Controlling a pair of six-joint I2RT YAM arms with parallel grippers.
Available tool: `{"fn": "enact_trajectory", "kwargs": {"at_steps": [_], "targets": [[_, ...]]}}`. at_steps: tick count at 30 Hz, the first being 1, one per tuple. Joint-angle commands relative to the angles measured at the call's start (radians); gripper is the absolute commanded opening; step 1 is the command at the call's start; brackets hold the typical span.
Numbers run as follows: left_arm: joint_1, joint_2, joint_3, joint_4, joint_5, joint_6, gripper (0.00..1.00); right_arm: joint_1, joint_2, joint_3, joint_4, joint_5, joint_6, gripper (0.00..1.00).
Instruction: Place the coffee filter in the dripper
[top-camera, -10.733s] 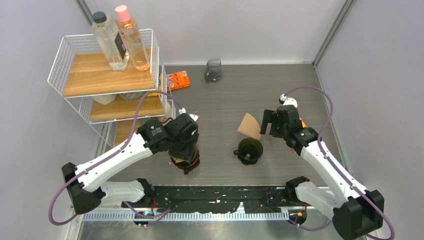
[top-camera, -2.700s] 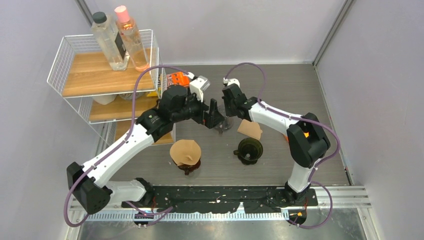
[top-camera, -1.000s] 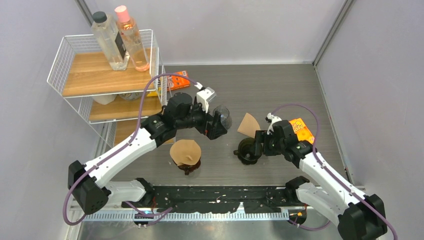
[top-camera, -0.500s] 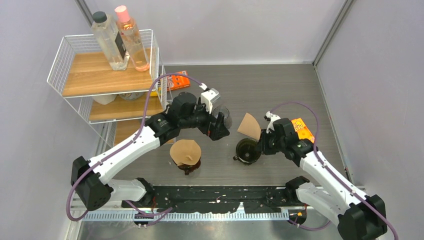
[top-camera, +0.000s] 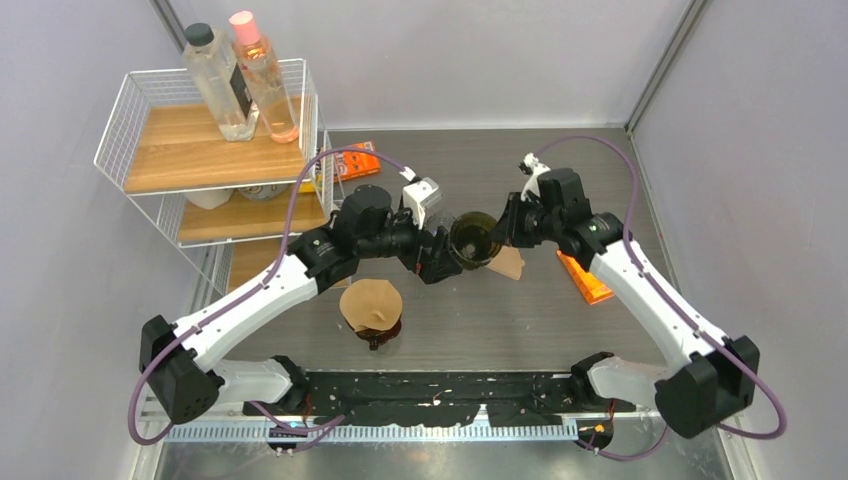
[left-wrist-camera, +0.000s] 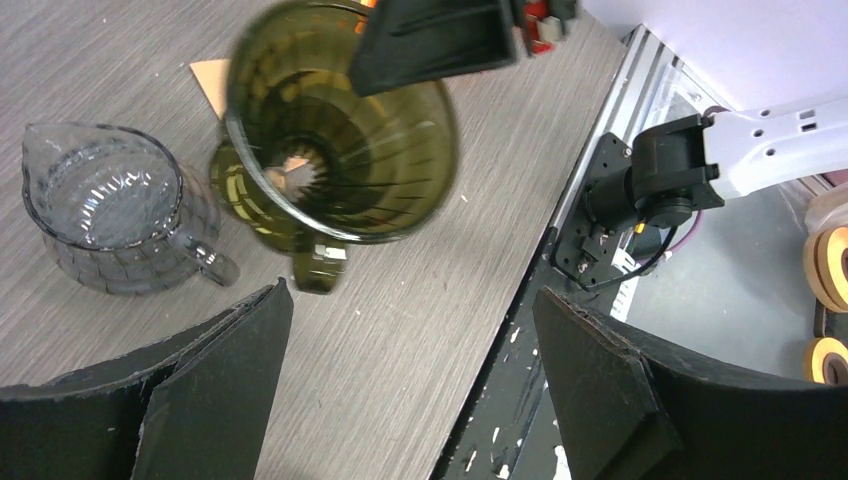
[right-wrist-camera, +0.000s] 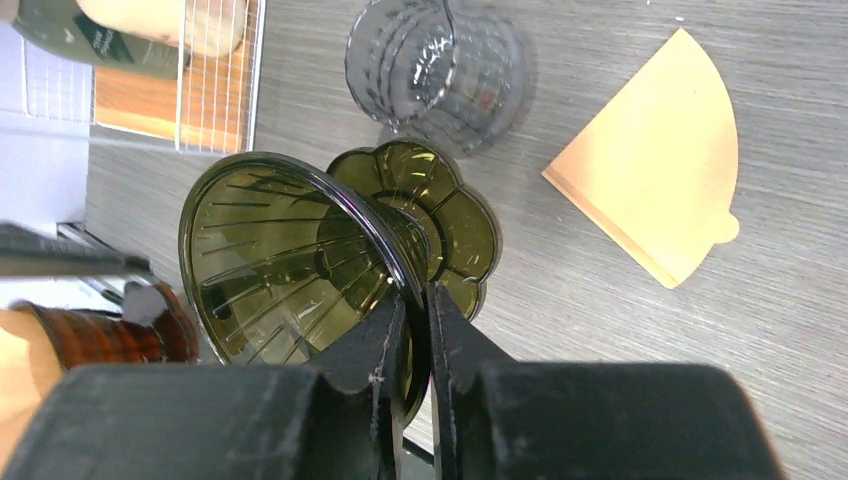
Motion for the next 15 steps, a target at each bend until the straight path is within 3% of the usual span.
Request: {"fn": "enact_trajectory", "kwargs": {"at_steps": [1,15], "targets": [[-0.005,-0.044,-0.006,0.073,0.023,-0.007,0.99,0.001,0.103,0.16,0.028,-0.032,0.066,0.09],[-0.005,-0.069,-0.012,0.056,-0.058,-0.024,0.99,0.027,0.499,0.551,-0.092,-0.013,0.036,0.09]]}}
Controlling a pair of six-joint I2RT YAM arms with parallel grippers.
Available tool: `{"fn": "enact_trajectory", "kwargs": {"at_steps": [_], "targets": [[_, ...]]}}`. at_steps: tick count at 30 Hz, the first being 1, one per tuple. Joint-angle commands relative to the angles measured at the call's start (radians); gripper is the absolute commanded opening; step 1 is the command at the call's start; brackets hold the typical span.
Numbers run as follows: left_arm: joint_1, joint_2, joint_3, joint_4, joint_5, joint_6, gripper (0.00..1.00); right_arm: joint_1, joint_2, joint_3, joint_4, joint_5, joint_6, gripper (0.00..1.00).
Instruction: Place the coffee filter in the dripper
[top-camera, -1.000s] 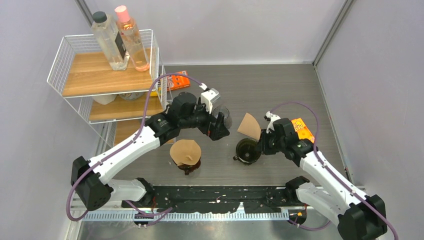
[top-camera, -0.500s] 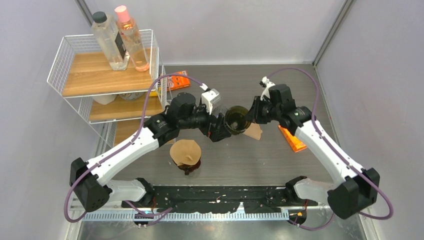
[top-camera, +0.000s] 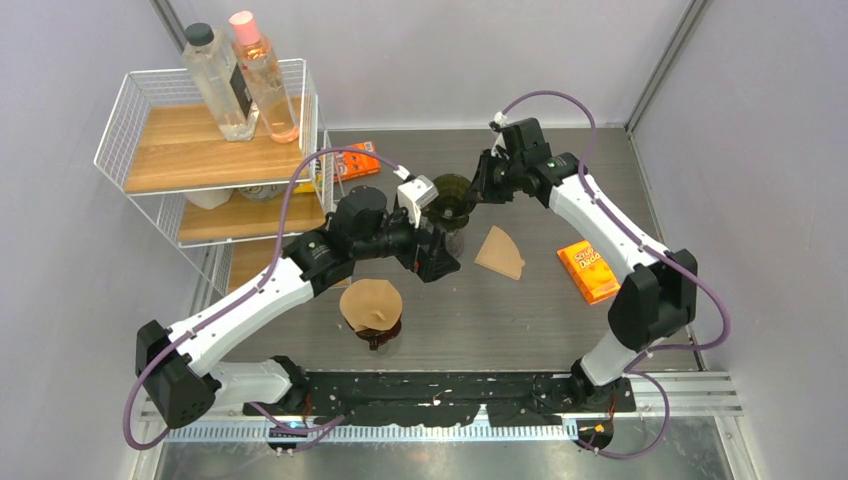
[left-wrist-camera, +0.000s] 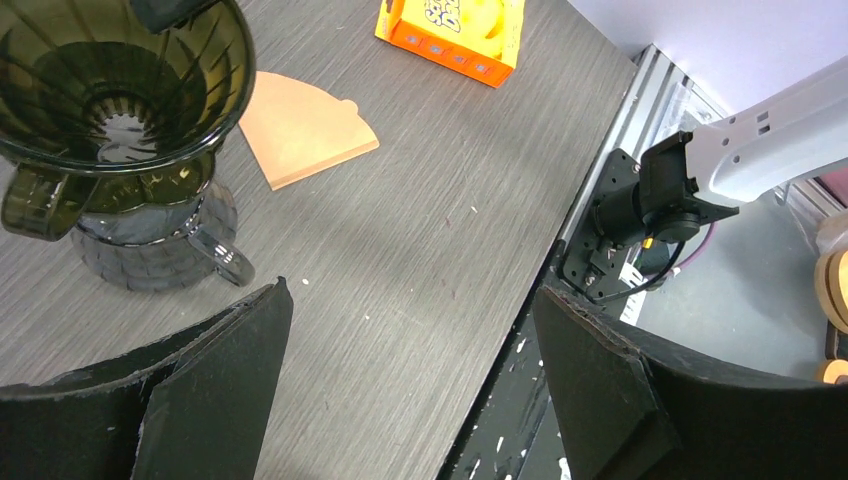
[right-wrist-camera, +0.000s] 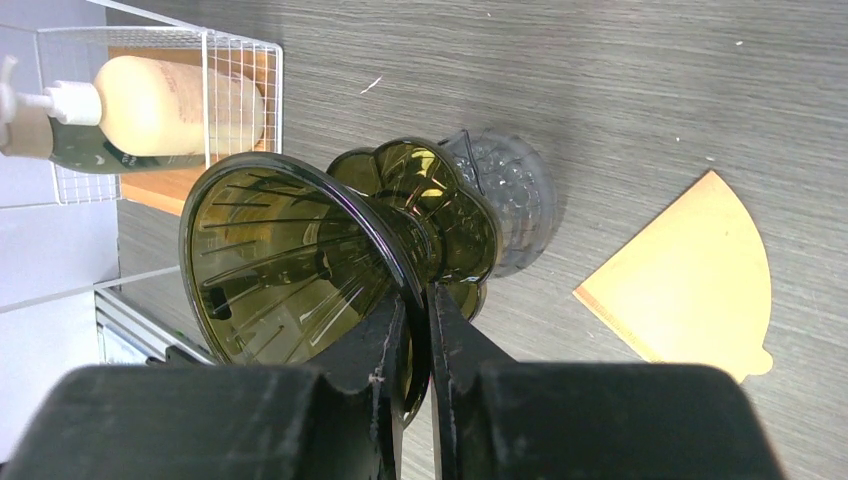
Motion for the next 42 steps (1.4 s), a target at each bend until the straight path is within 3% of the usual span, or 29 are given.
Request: {"fn": "enact_trajectory", "kwargs": {"at_steps": [1,32,42], "targets": [[-0.004,-0.039,-0.001,0.038,-0.028,-0.014,0.99,0.02,0.051,0.118,-0.05,-0.01,-0.02,0.09],[-0.004,-0.015,0.016,0.02,-0.04,-0.019,0.99,0.045,0.18,0.129,-0.032,0.015,-0.011,0.17],[-0.004,-0.015,0.015,0.021,-0.039,-0.019,0.99,0.048,0.162,0.123,-0.027,0.031,0.002,0.41]]}}
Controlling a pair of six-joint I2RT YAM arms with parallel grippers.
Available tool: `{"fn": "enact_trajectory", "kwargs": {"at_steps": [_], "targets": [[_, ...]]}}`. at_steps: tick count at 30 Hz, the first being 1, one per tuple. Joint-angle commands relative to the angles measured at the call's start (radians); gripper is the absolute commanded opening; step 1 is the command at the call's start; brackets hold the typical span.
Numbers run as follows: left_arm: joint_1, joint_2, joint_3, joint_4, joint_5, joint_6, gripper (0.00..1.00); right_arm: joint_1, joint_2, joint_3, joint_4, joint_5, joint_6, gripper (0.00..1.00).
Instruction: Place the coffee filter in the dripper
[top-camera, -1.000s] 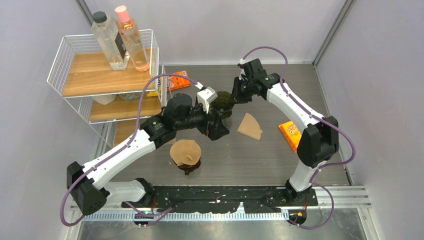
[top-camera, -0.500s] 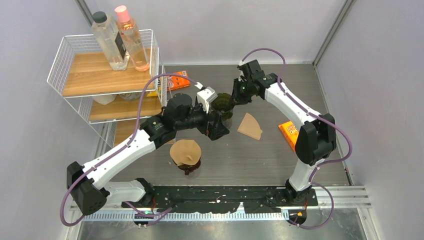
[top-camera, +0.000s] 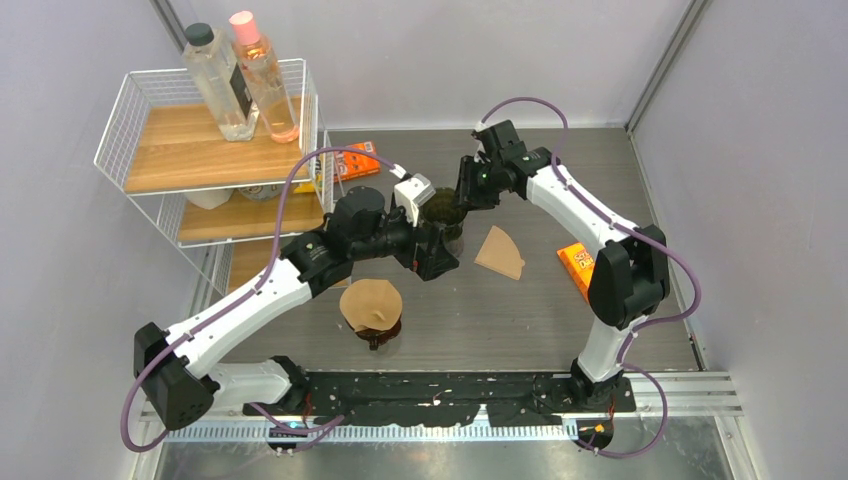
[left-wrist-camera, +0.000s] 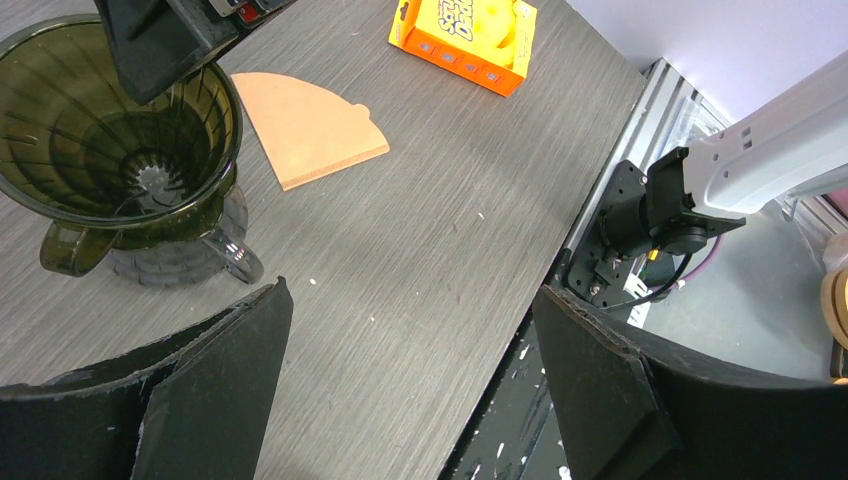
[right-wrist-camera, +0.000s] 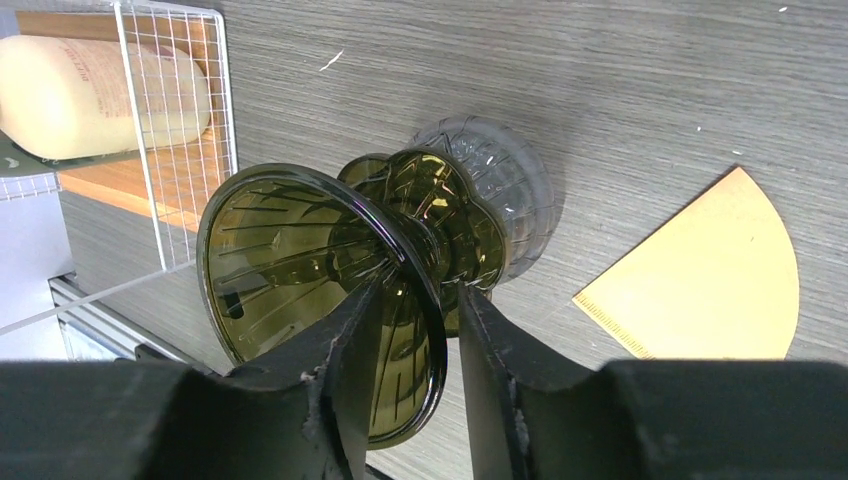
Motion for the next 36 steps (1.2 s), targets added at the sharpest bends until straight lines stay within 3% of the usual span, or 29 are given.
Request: {"fn": "enact_trajectory", "kwargs": {"at_steps": [1,14,18,22,26,31,36], "targets": [[-0.004,-0.003,0.016,0.025,0.003,-0.002,0.99,0.006,-0.032,0.008,0.038,0.006,0.014,0.43],[-0.004,-0.012,0.008,0.031,0.02,-0.005,0.99,-0.003,-0.222,-0.016,0.051,0.161,-0.032,1.0],[-0.004,-0.012,0.007,0.032,0.014,-0.007,0.99,-0.037,-0.361,-0.141,0.08,0.273,-0.011,0.96],[-0.004,-0.009,0.008,0.034,0.013,-0.007,0.99,-0.087,-0.497,-0.371,0.107,0.37,0.002,0.95],[-0.004,-0.005,0.012,0.032,0.003,-0.008,0.99,-0.101,-0.556,-0.515,0.116,0.42,0.0,0.95],[-0.004,-0.003,0.014,0.026,-0.022,-0.009,0.99,-0.102,-0.492,-0.566,0.106,0.437,0.006,0.95],[-0.004,-0.008,0.013,0.022,-0.062,-0.019,0.99,-0.102,-0.323,-0.517,0.102,0.446,0.011,0.99]]}}
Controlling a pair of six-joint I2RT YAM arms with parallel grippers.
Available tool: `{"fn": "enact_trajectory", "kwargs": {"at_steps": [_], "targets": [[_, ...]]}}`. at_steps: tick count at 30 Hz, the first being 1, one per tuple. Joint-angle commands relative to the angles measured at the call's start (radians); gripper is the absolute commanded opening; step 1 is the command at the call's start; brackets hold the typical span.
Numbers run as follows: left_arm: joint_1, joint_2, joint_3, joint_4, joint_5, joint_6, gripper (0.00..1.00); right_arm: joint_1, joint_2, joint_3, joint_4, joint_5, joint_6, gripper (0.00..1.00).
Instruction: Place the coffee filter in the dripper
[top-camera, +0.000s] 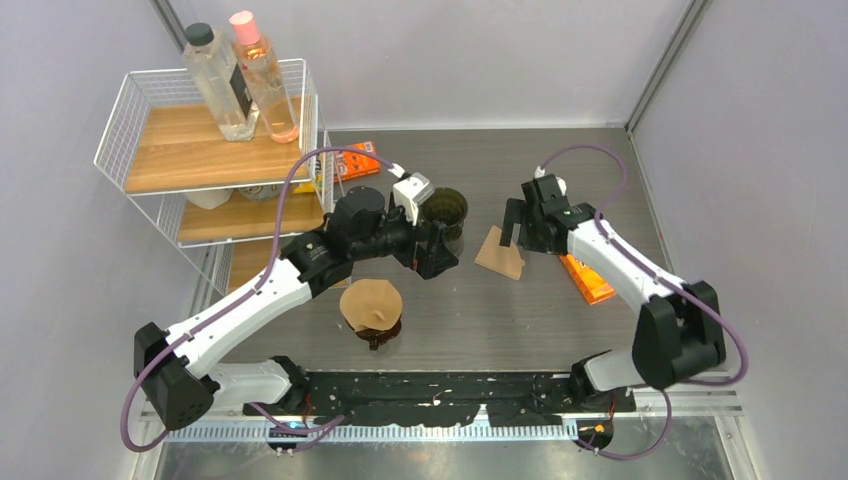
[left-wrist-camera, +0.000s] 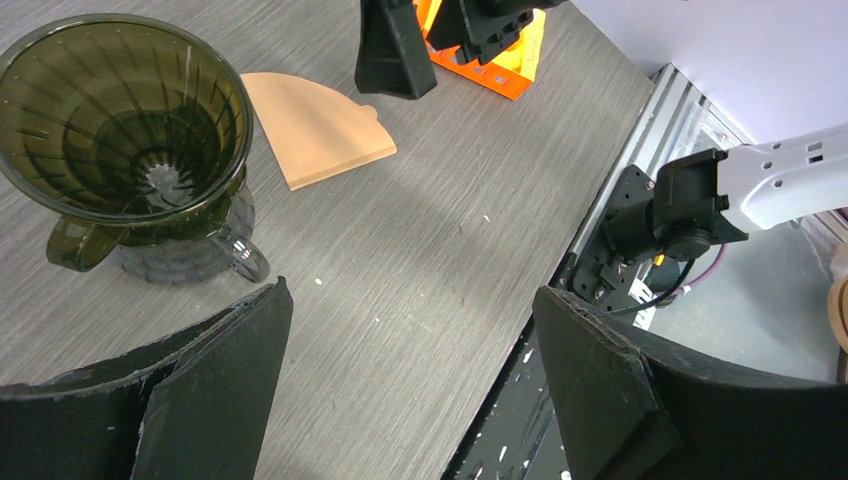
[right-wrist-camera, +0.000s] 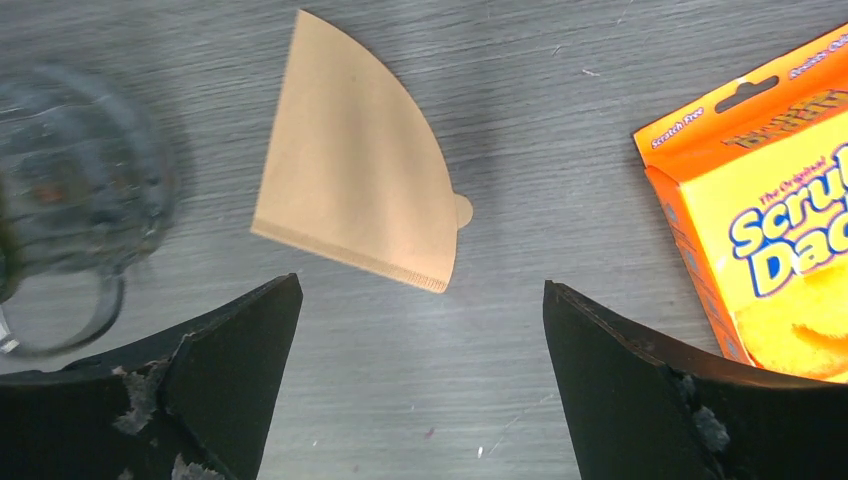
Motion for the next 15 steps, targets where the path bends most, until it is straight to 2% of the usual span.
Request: {"fn": "enact_trajectory", "kwargs": {"at_steps": [1,6,15], "targets": [[-0.004,-0.008,0.013,0.022,-0.055,-0.015,0.99,0.003,0.136,0.06,0.028,0.028,0.015,0.99],[-0.004,-0.002,0.017,0.014,-0.087,-0.014,0.99,0.004,0.238,0.08,0.068,0.001,0.046,0.93],[-0.004,0.003,0.023,-0.002,-0.137,-0.016,0.99,0.02,0.343,0.072,0.082,0.056,0.075,0.83]]}}
